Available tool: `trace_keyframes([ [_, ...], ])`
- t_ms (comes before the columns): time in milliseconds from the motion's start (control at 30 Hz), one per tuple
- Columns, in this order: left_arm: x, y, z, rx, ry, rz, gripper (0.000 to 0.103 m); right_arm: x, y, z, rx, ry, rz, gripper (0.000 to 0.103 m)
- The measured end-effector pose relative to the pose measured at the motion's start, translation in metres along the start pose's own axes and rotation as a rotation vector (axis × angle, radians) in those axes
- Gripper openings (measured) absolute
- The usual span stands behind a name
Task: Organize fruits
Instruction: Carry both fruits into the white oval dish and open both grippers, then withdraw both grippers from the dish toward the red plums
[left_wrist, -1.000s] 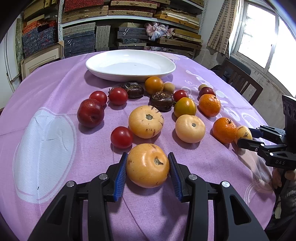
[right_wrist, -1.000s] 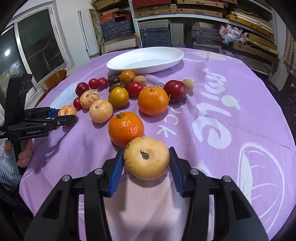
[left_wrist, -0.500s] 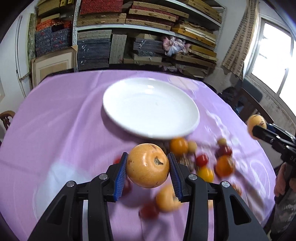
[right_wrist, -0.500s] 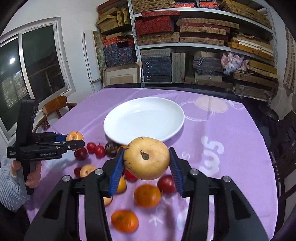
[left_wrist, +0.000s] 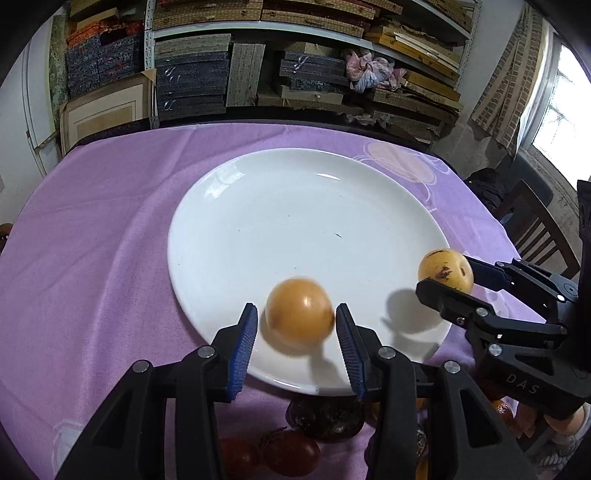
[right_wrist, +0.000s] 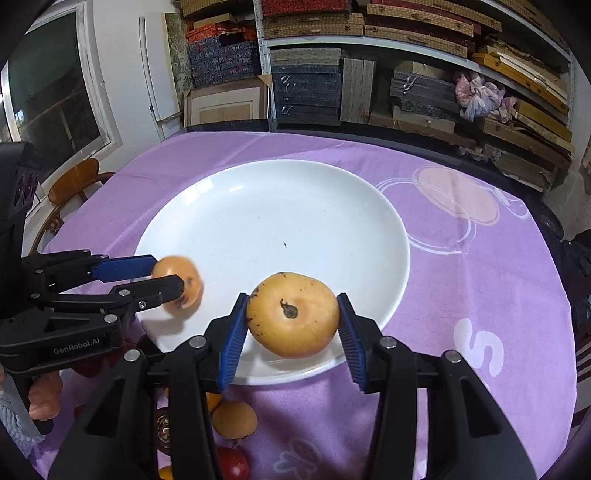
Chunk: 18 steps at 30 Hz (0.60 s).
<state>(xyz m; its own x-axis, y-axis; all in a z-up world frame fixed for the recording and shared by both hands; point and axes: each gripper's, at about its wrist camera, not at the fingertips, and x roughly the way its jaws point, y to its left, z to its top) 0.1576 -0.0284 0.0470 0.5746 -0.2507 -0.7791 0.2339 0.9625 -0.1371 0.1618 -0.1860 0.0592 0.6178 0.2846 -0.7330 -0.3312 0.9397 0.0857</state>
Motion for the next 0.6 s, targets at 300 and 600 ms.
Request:
trace_keyframes([
  [300,-0.024,0.012,-0.002,-0.023,-0.026,0.019,0.056,-0.056,-0.009,0.004,0.017,-0.138,0.016,0.054],
  [600,-0.101,0.041,-0.063,-0.062,-0.141,0.098,0.087,-0.154,-0.041,-0.087,0.12,-0.389,-0.099,0.099],
])
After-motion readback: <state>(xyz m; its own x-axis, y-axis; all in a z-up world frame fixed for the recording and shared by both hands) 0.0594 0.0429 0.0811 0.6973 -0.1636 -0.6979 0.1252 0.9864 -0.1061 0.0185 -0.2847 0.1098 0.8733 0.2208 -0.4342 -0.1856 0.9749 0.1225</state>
